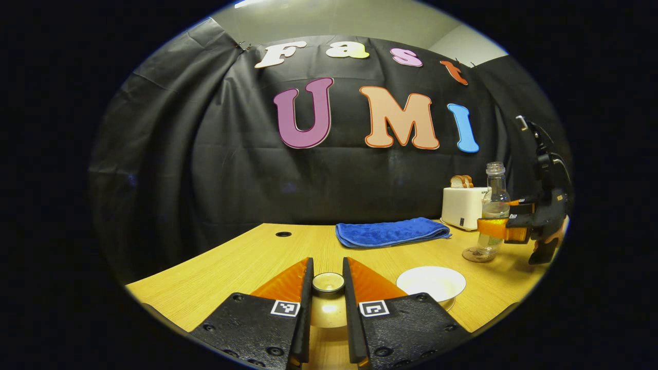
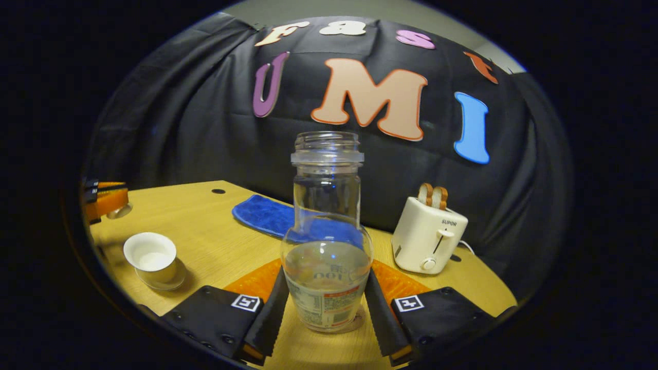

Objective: Open the teacup lid with one hand, grasp the water bottle and pour water into the teacup with the other hand; after pouring, place the water bottle on the coaster and then close the teacup lid.

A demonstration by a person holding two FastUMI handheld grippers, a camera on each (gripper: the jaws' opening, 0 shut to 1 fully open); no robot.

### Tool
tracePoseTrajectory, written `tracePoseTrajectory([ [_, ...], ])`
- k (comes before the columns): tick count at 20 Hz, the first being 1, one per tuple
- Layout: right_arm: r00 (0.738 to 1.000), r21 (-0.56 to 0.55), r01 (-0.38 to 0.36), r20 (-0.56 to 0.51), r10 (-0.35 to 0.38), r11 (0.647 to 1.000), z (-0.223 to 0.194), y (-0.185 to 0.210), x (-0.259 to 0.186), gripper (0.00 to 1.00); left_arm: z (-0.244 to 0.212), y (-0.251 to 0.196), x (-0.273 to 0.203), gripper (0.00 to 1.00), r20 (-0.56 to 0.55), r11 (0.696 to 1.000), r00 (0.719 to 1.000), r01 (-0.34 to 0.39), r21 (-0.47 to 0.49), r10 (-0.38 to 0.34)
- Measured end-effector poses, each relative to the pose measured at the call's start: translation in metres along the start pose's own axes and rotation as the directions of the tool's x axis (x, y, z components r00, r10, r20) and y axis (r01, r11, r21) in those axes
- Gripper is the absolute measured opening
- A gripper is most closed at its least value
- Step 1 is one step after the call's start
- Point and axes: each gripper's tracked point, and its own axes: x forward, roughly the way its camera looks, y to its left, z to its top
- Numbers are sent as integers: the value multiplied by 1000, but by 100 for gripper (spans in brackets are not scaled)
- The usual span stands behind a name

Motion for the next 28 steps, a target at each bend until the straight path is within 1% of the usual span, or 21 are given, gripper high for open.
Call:
tracePoseTrajectory([
  [1, 1000, 38, 4, -11, -4, 999, -4, -6, 4, 78, 0, 0, 1, 27, 0, 1000, 1000, 0, 0, 0],
  [2, 1000, 51, 8, -16, -7, 999, -8, -10, 7, 80, 0, -1, 0, 27, -1, 1000, 1000, 0, 0, 0],
  [3, 1000, 60, 13, -23, -12, 998, -12, -14, 10, 79, 0, -1, 1, 27, 0, 1000, 1000, -1, -1, 1],
  [4, 1000, 71, 9, -30, -7, 997, -16, -16, 11, 80, 0, -1, 1, 27, 1, 1000, 1000, 0, -1, 0],
  [6, 999, 106, -1, -47, 6, 994, -22, -15, 14, 79, 0, -2, 2, 27, 0, 1000, 1000, 1, -1, -1],
  [7, 999, 117, 1, -47, 4, 993, -22, -15, 17, 80, 1, -2, 2, 27, 1, 1000, 1000, 1, -1, -1],
  [9, 999, 133, 4, -42, 2, 991, -23, -18, 20, 79, 0, -1, 1, 27, 1, 1000, 1000, 1, 0, -1],
  [14, 999, 146, 15, -30, -10, 989, -25, -21, 23, 80, 0, -1, 2, 27, 1, 1000, 1000, 1, 0, -1],
  [15, 999, 147, 15, -31, -11, 989, -25, -21, 23, 78, 0, -1, 2, 27, 1, 1000, 1000, 1, 0, -1],
  [17, 999, 136, 22, -35, -17, 990, -27, -23, 24, 80, 0, -1, 1, 27, 1, 1000, 1000, 1, -1, -1],
  [19, 998, 130, 15, -58, -7, 991, -34, -20, 22, 83, 0, -1, 2, 27, 1, 1000, 1000, 1, -1, -1],
  [20, 999, 134, 10, -51, -3, 991, -31, -20, 22, 82, 0, -1, 2, 27, 2, 1000, 1000, 2, -1, -2],
  [21, 999, 127, 12, -45, -7, 992, -31, -21, 23, 89, 0, -2, 2, 27, 2, 1000, 1000, 2, 0, -2],
  [22, 999, 123, 17, -47, -11, 992, -34, -23, 21, 84, 0, -2, 2, 27, 2, 1000, 1000, 3, -1, -3],
  [25, 999, 115, 15, -35, -11, 993, -32, -24, 11, 84, -1, -6, 4, 27, 1, 1000, 1000, 15, -1, -15],
  [26, 999, 113, 17, -31, -13, 993, -33, -25, 8, 94, -1, -9, 6, 27, 0, 1000, 1000, 20, -1, -20],
  [27, 1000, 114, 13, -26, -10, 993, -32, -25, 4, 89, 0, -11, 7, 27, 0, 1000, 1000, 27, -2, -27],
  [28, 1000, 117, 15, -19, -13, 993, -32, -25, 0, 89, 0, -14, 9, 27, 1, 999, 999, 36, -2, -36],
])
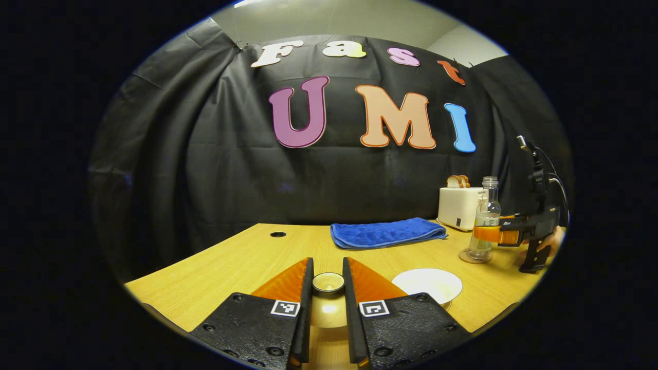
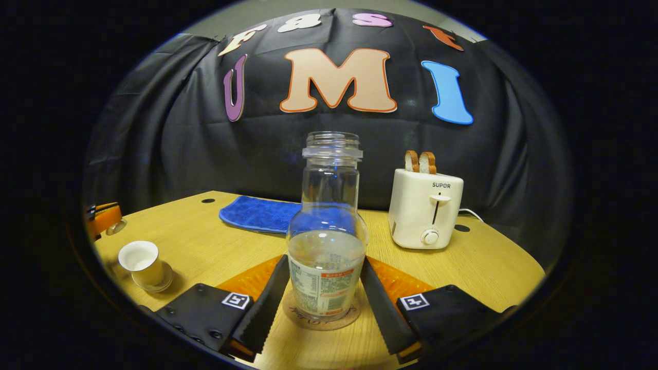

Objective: Open the teacup lid with one hand, grasp the water bottle and pour water into the teacup with the other hand; after pouring, place the water bottle on the coaster and then close the teacup lid.

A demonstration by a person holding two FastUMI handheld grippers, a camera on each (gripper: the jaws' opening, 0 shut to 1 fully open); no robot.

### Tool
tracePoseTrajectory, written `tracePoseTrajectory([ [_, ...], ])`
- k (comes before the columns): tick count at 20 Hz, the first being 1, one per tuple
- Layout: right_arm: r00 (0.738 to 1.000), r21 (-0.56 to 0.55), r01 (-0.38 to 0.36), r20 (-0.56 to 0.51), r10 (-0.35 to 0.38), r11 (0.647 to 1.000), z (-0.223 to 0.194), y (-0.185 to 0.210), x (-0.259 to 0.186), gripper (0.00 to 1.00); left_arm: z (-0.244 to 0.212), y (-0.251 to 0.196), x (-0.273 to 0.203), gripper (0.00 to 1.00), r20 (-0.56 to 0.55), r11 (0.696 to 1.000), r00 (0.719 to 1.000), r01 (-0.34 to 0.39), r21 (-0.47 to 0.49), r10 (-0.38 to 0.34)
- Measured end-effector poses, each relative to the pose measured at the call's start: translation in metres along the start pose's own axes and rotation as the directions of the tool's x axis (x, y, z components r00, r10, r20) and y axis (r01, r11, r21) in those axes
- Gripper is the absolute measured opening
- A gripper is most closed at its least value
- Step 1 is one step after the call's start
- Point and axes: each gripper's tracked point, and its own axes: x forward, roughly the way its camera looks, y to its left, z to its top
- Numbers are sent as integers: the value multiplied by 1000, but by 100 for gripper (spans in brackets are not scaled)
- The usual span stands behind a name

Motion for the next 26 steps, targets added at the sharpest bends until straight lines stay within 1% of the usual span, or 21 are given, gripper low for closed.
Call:
tracePoseTrajectory([
  [2, 1000, 6, 10, 15, -11, 1000, 1, -4, -11, 89, 0, -8, 5, 27, 1, 1000, 1000, 24, -1, -24],
  [3, 1000, 8, 24, 20, -24, 1000, 0, -8, -17, 84, 1, -13, 8, 27, 1, 999, 999, 42, -2, -42],
  [5, 998, 4, 25, 49, -25, 1000, 3, -9, -33, 85, 0, -25, 16, 27, 0, 996, 996, 84, -1, -84],
  [6, 997, 3, 33, 67, -33, 999, 5, -12, -40, 89, 0, -31, 19, 27, 0, 994, 994, 107, -2, -107],
  [8, 994, 10, 32, 105, -33, 999, 9, -13, -54, 89, -1, -43, 25, 28, -1, 989, 989, 148, -1, -148],
  [9, 992, 19, 30, 126, -32, 999, 11, -13, -62, 84, -1, -48, 28, 27, 1, 986, 986, 165, -2, -165],
  [11, 986, 43, 25, 165, -32, 999, 16, -15, -73, 84, 0, -60, 31, 27, -2, 978, 978, 206, -2, -206],
  [12, 983, 58, 22, 179, -32, 998, 16, -15, -77, 89, 0, -67, 32, 27, 3, 973, 973, 230, -5, -230],
  [13, 982, 81, 16, 187, -31, 997, 17, -16, -81, 89, 1, -75, 32, 28, 2, 965, 965, 261, -1, -261],
  [15, 983, 75, 10, 185, -24, 997, 15, -15, -85, 85, 0, -86, 31, 27, 3, 951, 951, 310, -1, -310],
  [16, 982, 73, 5, 188, -19, 997, 16, -13, -87, 85, 1, -90, 30, 27, 3, 943, 943, 332, 2, -332],
  [17, 982, 73, 1, 187, -15, 997, 16, -12, -88, 89, 1, -93, 29, 28, 5, 938, 938, 347, 0, -347],
  [19, 982, 74, -1, 188, -13, 997, 16, -12, -91, 89, 1, -101, 25, 28, 6, 923, 923, 385, 0, -385],
  [20, 982, 74, 1, 189, -15, 997, 16, -13, -92, 93, 1, -106, 23, 27, 3, 914, 914, 406, 2, -406],
  [21, 982, 74, -1, 188, -13, 997, 15, -12, -95, 93, 1, -111, 20, 27, 0, 904, 904, 427, 7, -427],
  [22, 982, 74, -4, 189, -10, 997, 15, -12, -96, 89, -2, -114, 19, 27, -13, 895, 895, 445, 11, -445],
  [24, 982, 74, -8, 189, -7, 997, 15, -12, -99, 89, -8, -120, 17, 27, -54, 886, 885, 463, 20, -462],
  [26, 982, 73, -12, 190, -2, 997, 15, -11, -101, 89, -15, -121, 17, 27, -99, 884, 881, 466, 27, -462],
])
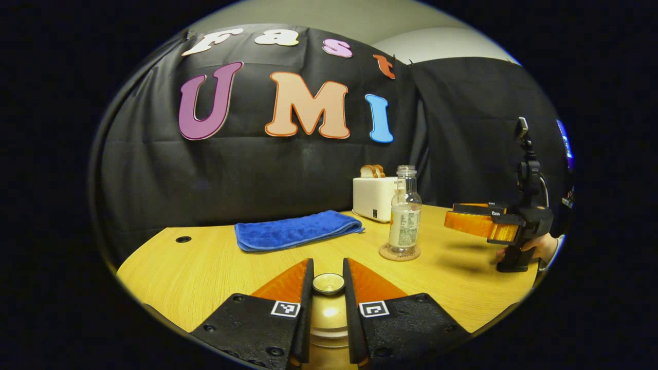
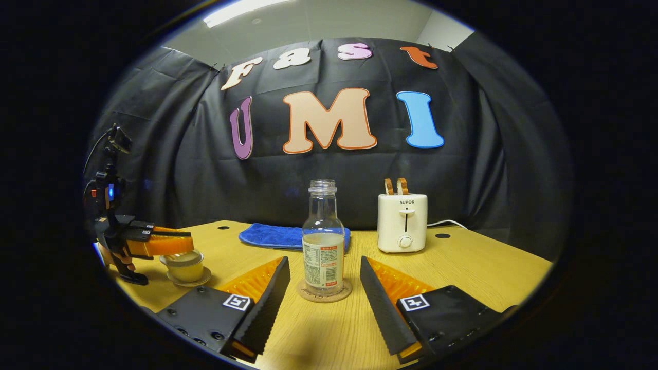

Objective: Open the teacup lid with one hand, grasp the water bottle and pour water into the teacup with the other hand; after pouring, place the water bottle on the coaster and then close the teacup lid.

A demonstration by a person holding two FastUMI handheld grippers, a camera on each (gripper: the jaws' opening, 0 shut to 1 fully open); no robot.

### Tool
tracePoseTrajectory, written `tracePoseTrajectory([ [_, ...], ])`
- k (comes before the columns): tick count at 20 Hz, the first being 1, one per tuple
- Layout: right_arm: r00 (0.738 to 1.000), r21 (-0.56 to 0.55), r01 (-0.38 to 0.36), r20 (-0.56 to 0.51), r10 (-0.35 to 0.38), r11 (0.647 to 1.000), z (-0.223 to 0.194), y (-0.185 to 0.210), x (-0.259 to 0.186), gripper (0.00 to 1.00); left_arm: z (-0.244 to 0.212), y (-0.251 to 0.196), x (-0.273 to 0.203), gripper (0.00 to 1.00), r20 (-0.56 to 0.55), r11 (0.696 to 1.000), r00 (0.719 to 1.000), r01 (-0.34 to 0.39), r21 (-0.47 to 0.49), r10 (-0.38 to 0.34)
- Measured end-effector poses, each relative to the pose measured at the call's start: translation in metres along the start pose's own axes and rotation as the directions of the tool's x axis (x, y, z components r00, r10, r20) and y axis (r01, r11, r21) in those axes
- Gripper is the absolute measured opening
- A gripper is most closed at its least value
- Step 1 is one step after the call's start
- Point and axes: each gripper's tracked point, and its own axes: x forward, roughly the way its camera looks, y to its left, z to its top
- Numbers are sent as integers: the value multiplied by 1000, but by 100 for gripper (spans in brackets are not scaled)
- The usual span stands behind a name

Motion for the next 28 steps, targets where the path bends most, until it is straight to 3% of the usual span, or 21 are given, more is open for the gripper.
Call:
tracePoseTrajectory([
  [2, 1000, 0, -5, -1, 5, 1000, 0, 1, 0, 93, -4, -3, 1, 27, -33, 1000, 999, 6, 9, -6],
  [3, 1000, 0, -6, 0, 6, 1000, 0, 1, -1, 84, -6, -4, 0, 28, -47, 1000, 999, 7, 12, -6],
  [4, 1000, 0, -6, 1, 6, 1000, 1, 0, -2, 93, -8, -3, -1, 27, -57, 1000, 998, 6, 13, -5],
  [5, 1000, 1, -7, 1, 7, 1000, 0, 0, -2, 89, -6, -4, -2, 27, -47, 1000, 999, 6, 16, -6],
  [10, 1000, 1, -5, -1, 5, 1000, 1, 0, -2, 89, -4, -2, -6, 31, -40, 1000, 999, -5, 8, 5],
  [12, 1000, 1, -4, -2, 4, 1000, 0, 0, -1, 89, -1, 2, -8, 44, -20, 1000, 1000, -20, -1, 20],
  [13, 1000, 1, -2, -3, 2, 1000, 0, 0, -1, 93, 1, 5, -10, 55, -6, 999, 999, -32, -8, 32],
  [14, 1000, 0, 1, -3, -1, 1000, 0, -1, -2, 89, 3, 6, -12, 62, 9, 999, 999, -42, -14, 42],
  [17, 1000, 1, 2, -2, -2, 1000, 1, -1, -2, 89, 7, 17, -20, 95, 57, 995, 993, -98, -37, 100],
  [23, 1000, 0, 8, -1, -8, 1000, 0, -3, -1, 89, 13, 30, -42, 98, 93, 977, 973, -207, -50, 211],
  [24, 1000, 0, 11, 1, -11, 1000, 1, -4, -2, 93, 12, 35, -48, 98, 88, 971, 968, -231, -51, 235],
  [26, 1000, 0, 20, 2, -20, 1000, 1, -5, -2, 84, 10, 46, -57, 98, 85, 954, 951, -294, -57, 298],
  [27, 1000, -1, 26, 2, -26, 1000, 2, -7, -2, 93, 9, 53, -61, 98, 84, 943, 940, -328, -59, 332],
  [28, 999, -1, 33, 3, -33, 999, 1, -9, -3, 84, 9, 58, -67, 98, 82, 931, 928, -360, -61, 364],
])
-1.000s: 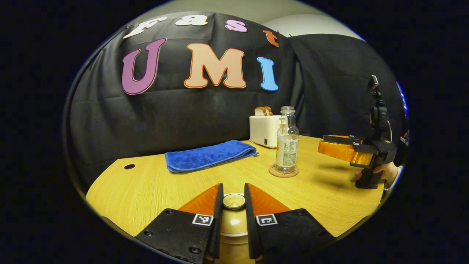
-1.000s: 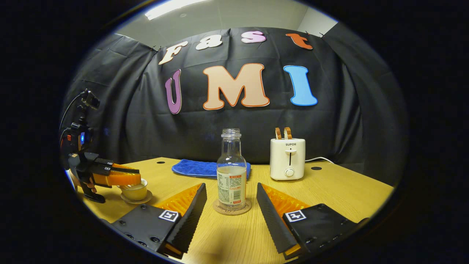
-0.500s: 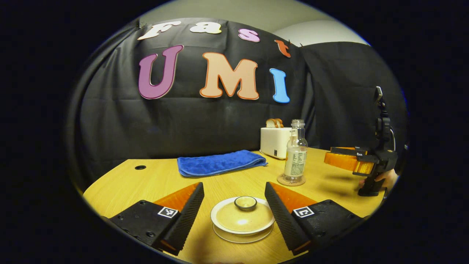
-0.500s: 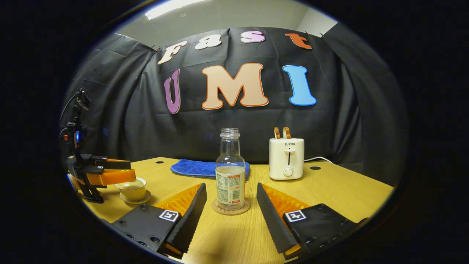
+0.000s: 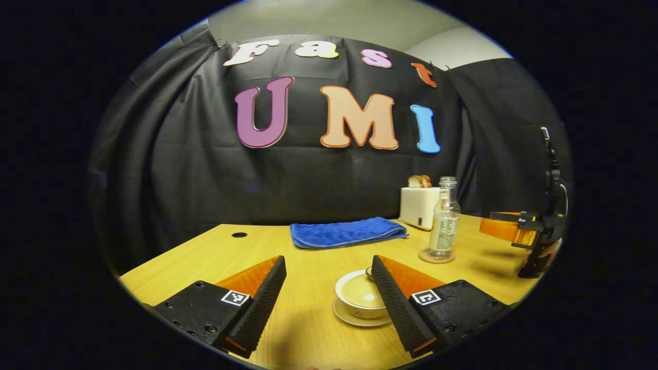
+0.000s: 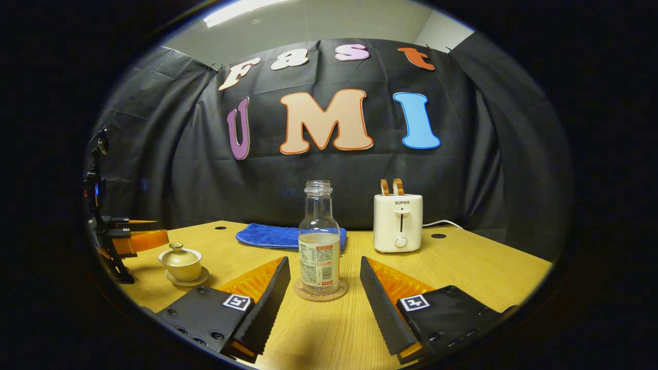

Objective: Open the teacup lid with one hand, grasp the water bottle and pour water into the teacup with the other hand; after pouring, place the water bottle on the coaster and then close the teacup lid.

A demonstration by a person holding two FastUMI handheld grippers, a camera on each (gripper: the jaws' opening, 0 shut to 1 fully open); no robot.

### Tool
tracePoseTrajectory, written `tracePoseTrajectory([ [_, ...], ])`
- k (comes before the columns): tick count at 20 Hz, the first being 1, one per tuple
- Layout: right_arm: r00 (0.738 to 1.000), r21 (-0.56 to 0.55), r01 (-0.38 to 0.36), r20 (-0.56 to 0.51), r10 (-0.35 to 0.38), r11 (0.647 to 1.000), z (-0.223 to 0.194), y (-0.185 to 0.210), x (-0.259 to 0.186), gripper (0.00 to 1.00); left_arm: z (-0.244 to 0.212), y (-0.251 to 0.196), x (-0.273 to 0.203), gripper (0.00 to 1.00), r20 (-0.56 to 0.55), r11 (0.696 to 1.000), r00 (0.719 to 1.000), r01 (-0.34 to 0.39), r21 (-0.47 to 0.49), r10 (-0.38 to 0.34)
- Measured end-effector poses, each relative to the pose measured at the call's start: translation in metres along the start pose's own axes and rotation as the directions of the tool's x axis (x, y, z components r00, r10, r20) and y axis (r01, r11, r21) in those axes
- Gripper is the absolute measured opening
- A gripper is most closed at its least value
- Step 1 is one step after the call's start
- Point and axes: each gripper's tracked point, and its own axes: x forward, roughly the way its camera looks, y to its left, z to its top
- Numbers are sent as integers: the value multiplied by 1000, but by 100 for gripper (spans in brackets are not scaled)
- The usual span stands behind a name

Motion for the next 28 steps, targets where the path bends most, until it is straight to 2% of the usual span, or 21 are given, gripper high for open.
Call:
tracePoseTrajectory([
  [1, 1000, -1, 10, 0, -10, 1000, 0, -2, 0, 89, 1, 7, -1, 98, 3, 999, 999, -37, -1, 37],
  [5, 998, -2, 71, 4, -70, 998, 1, -14, -1, 85, -1, 31, -6, 98, 0, 985, 985, -172, 3, 172],
  [6, 997, -3, 79, 4, -79, 997, 1, -15, -2, 93, 0, 37, -8, 98, 3, 979, 979, -206, 4, 206],
  [8, 995, -3, 101, 5, -101, 995, 1, -20, -3, 88, -1, 46, -10, 98, 1, 966, 966, -260, 5, 260],
  [10, 993, -4, 118, 5, -118, 993, 1, -23, -4, 93, 0, 53, -13, 97, 1, 954, 954, -300, 5, 300],
  [11, 991, -4, 132, 7, -132, 991, 2, -26, -5, 93, 0, 54, -13, 99, 2, 952, 952, -307, 6, 307],
  [12, 989, -4, 146, 8, -146, 989, 1, -28, -5, 84, -1, 53, -14, 97, 2, 951, 951, -308, 6, 308],
  [19, 987, -5, 158, 8, -158, 987, 2, -31, -6, 93, -1, 53, -12, 98, 5, 951, 951, -308, 5, 308],
  [20, 987, -4, 158, 8, -158, 987, 1, -31, -6, 89, -1, 52, -13, 98, 5, 951, 951, -308, 5, 308],
  [27, 988, -4, 157, 8, -157, 988, 1, -31, -6, 89, -1, 52, -12, 98, 6, 951, 951, -308, 4, 308],
  [28, 988, -4, 157, 8, -157, 988, 2, -31, -6, 84, -1, 53, -12, 98, 7, 951, 951, -308, 4, 308],
])
